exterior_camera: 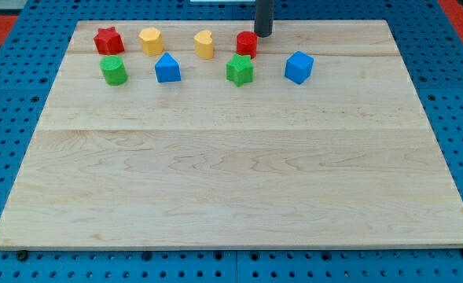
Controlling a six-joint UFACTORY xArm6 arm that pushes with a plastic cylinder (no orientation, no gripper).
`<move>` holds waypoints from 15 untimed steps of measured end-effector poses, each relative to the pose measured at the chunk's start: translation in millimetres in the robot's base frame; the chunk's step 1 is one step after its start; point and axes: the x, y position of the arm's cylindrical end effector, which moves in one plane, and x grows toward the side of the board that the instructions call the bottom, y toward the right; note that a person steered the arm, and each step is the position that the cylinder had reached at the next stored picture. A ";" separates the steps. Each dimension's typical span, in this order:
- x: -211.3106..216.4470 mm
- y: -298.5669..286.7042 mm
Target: Move the blue cube towards down
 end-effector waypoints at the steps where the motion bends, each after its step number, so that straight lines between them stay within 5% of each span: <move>1: 0.5 38.0; 3: 31.7 165.6; 5: 84.2 173.6; 7: 46.0 168.7; 9: 27.2 92.4; 12: 102.9 40.1; 15: 151.2 56.6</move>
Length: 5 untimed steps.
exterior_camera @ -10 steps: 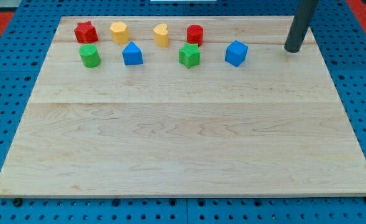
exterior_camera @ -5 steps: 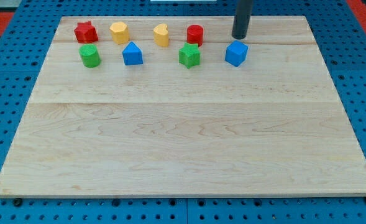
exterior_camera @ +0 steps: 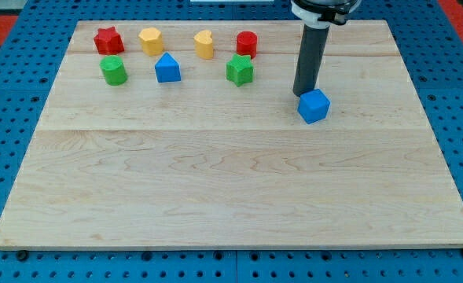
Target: Move the blue cube towards down
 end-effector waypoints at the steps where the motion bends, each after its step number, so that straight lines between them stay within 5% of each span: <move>1: 6.6 -0.5; 5: -8.5 -22.3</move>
